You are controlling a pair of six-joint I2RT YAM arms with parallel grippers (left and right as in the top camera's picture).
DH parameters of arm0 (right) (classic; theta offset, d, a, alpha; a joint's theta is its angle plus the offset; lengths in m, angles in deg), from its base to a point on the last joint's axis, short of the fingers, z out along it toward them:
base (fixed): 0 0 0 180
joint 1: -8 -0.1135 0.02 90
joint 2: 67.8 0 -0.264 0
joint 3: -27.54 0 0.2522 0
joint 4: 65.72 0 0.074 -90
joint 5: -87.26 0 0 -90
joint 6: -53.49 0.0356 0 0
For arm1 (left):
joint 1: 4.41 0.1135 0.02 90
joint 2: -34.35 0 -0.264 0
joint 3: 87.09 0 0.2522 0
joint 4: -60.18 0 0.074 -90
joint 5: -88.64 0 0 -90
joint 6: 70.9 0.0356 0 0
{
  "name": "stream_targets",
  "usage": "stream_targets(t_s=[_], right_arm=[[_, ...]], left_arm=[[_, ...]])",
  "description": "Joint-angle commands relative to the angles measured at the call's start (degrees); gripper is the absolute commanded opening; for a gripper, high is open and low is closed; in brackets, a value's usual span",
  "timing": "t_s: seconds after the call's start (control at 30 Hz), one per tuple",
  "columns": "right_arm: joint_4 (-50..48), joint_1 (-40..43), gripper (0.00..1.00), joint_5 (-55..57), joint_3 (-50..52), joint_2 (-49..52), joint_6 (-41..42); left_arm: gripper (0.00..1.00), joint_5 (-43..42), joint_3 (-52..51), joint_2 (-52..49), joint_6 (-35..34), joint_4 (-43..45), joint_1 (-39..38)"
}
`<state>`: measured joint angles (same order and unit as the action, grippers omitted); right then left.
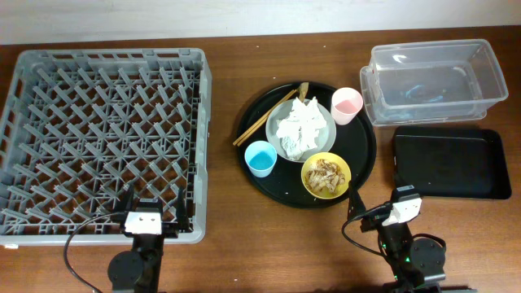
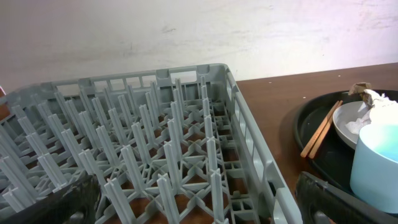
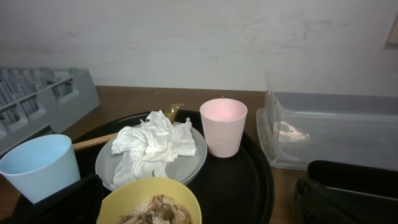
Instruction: Sort waste into correct bins and load items into the dishwasher rack
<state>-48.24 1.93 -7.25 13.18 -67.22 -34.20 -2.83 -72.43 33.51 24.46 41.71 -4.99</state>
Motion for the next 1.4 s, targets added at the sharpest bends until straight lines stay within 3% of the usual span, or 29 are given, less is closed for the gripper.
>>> stream_targets(t_s=[0.0,0.43,0.8,1.0,1.2,1.37], right_arm=[[-0.83,-0.31,0.98,0.15,0.28,-0.28,-0.37],[-1.33,-0.28,0.98,-0.17,-6.21,-0.17,-0.42],[10.67,-0.28,0.98,0.28,-19.56,1.64,-3.63],[18.99,-0.31,0.98,0.24,-32.68,15.06,-3.58],[36.68,-0.31,0.98,-1.4,-53.77,34.01,-3.56],[38.16,-0.31,0.98,-5.64,-56.74,40.41,-3.56]], left_arm=[[0.99,-0.85,-0.37,0.5,0.7,0.66,0.37],[0.99,-5.84,8.41,-3.02,0.72,-2.23,0.37],[0.99,-7.98,25.4,-23.12,0.72,-5.53,0.37],[0.99,-10.43,36.83,-35.3,0.7,-13.7,0.37],[0.99,-12.2,47.34,-44.85,0.72,-23.71,0.37],[0.99,-14.23,48.92,-46.69,0.72,-24.5,0.37]])
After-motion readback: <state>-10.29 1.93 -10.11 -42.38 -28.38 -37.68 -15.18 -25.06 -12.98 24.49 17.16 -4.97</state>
